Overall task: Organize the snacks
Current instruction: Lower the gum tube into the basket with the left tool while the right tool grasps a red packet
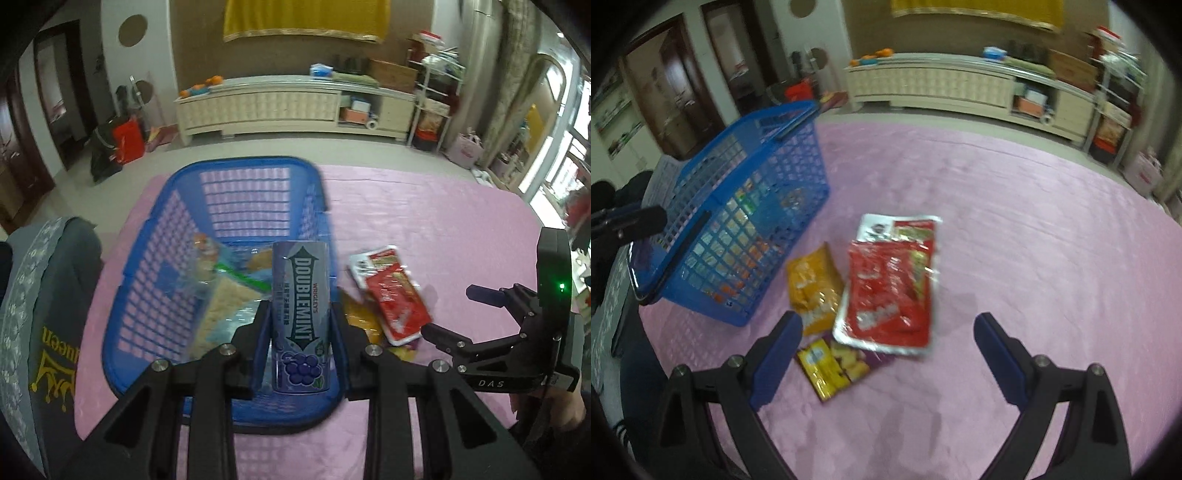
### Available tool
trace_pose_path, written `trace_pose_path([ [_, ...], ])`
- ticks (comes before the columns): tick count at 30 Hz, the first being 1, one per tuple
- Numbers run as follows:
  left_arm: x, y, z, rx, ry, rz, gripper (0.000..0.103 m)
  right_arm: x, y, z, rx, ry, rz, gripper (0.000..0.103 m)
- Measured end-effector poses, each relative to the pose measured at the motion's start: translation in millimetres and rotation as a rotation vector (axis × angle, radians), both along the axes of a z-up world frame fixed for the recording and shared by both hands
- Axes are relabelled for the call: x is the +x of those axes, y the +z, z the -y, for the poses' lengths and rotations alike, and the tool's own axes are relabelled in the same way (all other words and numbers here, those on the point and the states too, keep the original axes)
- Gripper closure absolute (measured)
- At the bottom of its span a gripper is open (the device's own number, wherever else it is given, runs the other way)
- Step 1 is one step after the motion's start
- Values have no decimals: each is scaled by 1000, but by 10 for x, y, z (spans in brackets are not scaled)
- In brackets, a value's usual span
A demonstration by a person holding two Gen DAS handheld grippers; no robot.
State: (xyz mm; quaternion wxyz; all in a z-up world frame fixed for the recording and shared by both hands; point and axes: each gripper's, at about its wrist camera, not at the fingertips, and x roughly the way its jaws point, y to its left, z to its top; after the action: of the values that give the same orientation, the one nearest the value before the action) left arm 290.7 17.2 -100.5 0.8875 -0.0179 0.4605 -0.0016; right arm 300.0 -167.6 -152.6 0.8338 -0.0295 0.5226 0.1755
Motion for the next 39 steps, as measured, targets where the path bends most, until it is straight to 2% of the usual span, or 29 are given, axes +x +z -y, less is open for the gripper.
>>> trace_pose_path([
  [3,76,-32,-140,-4,22,-16,75,161,-178,-149,-3,48,-33,17],
  [7,108,-43,-236,14,21,-36,75,367,-433,-226,-22,44,-94,32],
  [12,203,-146,-330,-7,15,-61,75,487,-596,-295,-56,61,-121,35],
  [16,208,-208,-373,-26,18,-75,75,517,-594,-381,-81,88,-126,41],
  [24,183,-262,-478,-56,29,-83,75,569,-590,-308,-68,77,-146,43],
  [27,177,-280,-510,-63,32,-85,75,598,-591,-319,-73,75,-140,54],
  [28,172,-288,-521,-66,32,-85,75,595,-579,-307,-64,71,-148,67],
  [33,181,-287,-531,-78,22,-89,75,554,-596,-313,-74,76,-165,70],
  [35,185,-288,-547,-65,16,-88,75,523,-591,-344,-93,86,-162,75],
  [39,201,-308,-592,-58,6,-105,75,452,-576,-375,-93,96,-152,79],
])
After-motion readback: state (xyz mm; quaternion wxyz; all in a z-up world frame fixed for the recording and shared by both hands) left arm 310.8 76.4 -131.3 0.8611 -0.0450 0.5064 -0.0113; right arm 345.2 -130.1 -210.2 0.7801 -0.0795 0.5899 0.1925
